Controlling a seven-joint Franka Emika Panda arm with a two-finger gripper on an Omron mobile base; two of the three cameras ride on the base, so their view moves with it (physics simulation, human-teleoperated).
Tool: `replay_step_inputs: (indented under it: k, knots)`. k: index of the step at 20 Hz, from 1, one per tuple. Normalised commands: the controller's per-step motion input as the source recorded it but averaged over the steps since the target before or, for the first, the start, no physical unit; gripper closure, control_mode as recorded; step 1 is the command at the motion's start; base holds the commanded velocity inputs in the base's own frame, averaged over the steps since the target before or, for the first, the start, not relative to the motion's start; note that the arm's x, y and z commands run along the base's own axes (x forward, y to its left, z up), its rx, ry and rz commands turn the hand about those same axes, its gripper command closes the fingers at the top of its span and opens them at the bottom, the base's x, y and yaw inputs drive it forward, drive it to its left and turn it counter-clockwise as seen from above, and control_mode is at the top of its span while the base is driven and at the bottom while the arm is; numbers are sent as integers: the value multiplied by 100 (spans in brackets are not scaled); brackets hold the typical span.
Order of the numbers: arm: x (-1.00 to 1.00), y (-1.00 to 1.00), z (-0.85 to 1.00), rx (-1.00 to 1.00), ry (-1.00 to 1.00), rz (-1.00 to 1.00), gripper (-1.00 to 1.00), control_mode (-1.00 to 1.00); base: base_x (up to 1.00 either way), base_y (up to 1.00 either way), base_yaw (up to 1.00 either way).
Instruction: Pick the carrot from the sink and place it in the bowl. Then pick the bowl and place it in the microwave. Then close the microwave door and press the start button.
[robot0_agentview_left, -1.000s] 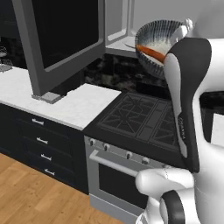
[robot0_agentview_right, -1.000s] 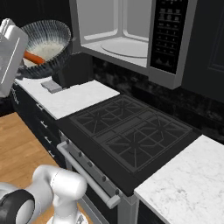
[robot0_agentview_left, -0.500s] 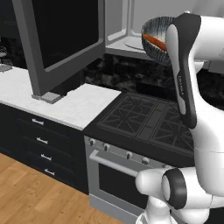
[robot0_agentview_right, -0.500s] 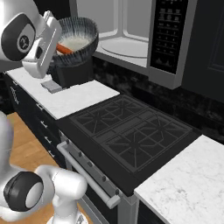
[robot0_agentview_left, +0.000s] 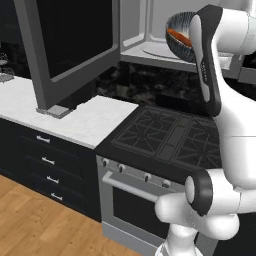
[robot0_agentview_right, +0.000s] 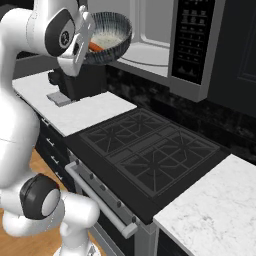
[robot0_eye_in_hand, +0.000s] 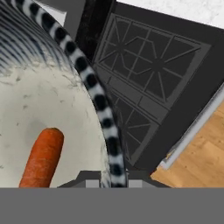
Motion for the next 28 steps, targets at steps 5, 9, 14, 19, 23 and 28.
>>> replay_step_inputs:
  k: [5, 9, 14, 19, 23, 28]
  knots:
    - [80, -27, 1, 0, 1, 0, 100, -100, 0, 0, 0]
    - [77, -34, -1, 1, 0, 0, 100, -100, 0, 0, 0]
    - [59, -34, -23, 0, 0, 0, 100, -100, 0, 0, 0]
    - [55, -29, -34, 0, 0, 0, 100, -100, 0, 0, 0]
    - [58, -29, -10, 3, 0, 0, 100, -100, 0, 0, 0]
    - [65, -15, -8, 1, 0, 0, 100, -100, 0, 0, 0]
